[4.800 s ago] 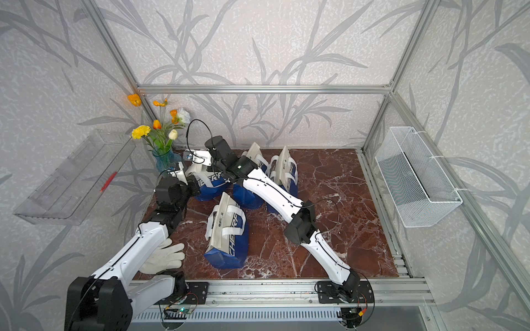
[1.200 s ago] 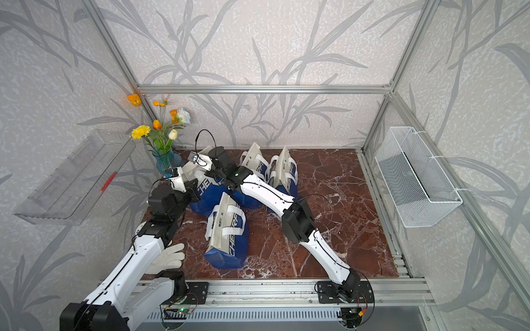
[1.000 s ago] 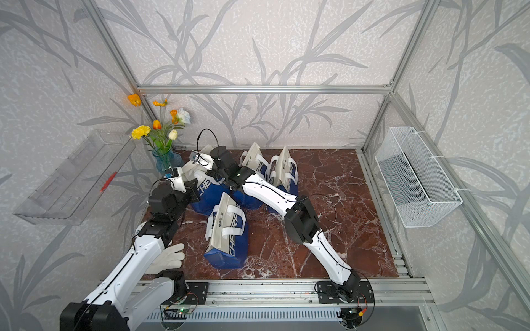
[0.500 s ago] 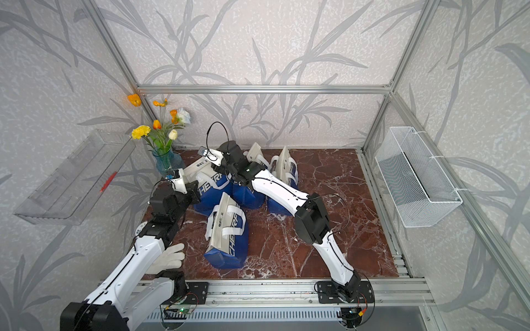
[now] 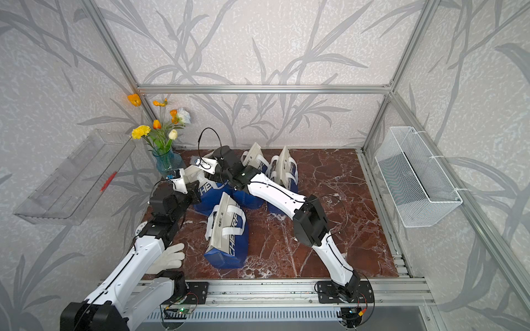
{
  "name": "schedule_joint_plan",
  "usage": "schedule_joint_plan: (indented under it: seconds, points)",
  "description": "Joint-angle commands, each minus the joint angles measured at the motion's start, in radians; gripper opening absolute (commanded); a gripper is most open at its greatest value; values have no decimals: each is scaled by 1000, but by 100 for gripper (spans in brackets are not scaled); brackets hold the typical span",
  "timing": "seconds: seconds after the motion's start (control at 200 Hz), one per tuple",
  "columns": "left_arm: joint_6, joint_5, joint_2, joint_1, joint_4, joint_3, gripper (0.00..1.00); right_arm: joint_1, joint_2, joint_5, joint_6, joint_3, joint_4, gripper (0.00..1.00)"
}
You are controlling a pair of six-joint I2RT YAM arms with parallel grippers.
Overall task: Open the takeout bag
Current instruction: Open the takeout bag at the center of the board.
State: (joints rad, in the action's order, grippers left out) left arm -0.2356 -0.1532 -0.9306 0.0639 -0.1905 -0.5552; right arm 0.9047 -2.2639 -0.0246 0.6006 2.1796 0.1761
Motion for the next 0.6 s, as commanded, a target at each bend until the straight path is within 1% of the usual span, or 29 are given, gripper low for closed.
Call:
schedule_joint_plan:
  seconds: [0.0,0.06,0.2,0.315,0.595]
  points:
    - [17,-15,15,2,-2,-2,0,5,-20,30,-13,52,-63,54]
    - [19,-15,16,4,1,-1,0,6,-38,60,-9,79,-70,52]
    - [22,-14,20,3,0,2,0,8,-87,143,15,145,-89,39]
    - [22,-14,22,4,-1,3,0,8,-125,189,34,190,-100,33]
    - [27,-13,26,4,0,8,0,7,-223,207,56,303,-29,32]
